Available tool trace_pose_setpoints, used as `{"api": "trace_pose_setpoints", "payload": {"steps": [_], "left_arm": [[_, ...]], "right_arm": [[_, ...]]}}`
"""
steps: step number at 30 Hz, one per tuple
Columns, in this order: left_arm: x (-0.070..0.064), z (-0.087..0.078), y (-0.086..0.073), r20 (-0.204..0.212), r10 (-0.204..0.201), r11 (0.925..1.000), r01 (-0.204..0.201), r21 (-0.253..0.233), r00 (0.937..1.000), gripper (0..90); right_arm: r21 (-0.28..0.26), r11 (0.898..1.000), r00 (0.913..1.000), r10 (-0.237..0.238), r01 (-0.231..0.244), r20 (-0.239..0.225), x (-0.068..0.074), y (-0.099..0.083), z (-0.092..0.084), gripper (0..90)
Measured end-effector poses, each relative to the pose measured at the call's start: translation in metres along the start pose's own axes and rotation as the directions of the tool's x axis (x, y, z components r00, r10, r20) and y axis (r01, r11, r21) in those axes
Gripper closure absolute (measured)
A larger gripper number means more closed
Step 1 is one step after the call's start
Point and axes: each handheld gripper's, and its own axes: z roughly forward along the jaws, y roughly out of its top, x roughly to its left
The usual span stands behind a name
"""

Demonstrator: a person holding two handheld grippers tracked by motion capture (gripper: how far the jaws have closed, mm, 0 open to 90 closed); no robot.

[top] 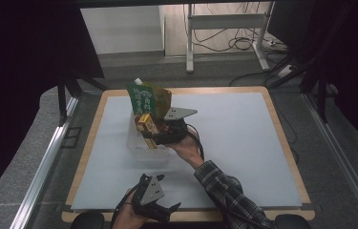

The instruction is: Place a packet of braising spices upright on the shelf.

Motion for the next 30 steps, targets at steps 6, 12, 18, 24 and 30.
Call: {"api": "trace_pose_setpoints", "payload": {"steps": [6, 12, 18, 24, 30], "left_arm": [[0.0, 0.0, 0.0, 0.001, 0.001, 1.0, -0.001, 0.0, 1.0, 1.3], [0.0, 0.0, 0.0, 0.003, 0.002, 1.0, -0.002, 0.002, 1.0, 1.3], [-0.001, 0.001, 0.0, 0.003, 0.002, 1.0, -0.002, 0.004, 1.0, 1.4], [-0.001, 0.001, 0.0, 0.004, 0.004, 1.0, -0.004, 0.006, 1.0, 1.3], [-0.002, 0.002, 0.0, 0.003, 0.005, 1.0, -0.006, 0.007, 1.0, 1.3]], "right_arm": [[0.025, 1.0, 0.9999, 0.009, -0.009, 0.008, -0.001, -0.008, 0.0, 32.1], [0.019, 0.999, 0.9992, 0.04, -0.04, 0.004, -0.007, -0.022, -0.003, 32.2], [0.05, 0.999, 0.9997, 0.018, -0.019, 0.018, -0.007, -0.032, -0.007, 32.4], [0.03, 0.998, 0.9975, 0.061, -0.062, 0.037, -0.008, -0.045, -0.013, 32.7], [0.055, 0.995, 0.9964, 0.079, -0.081, 0.03, -0.012, -0.049, -0.02, 32.5]]}}
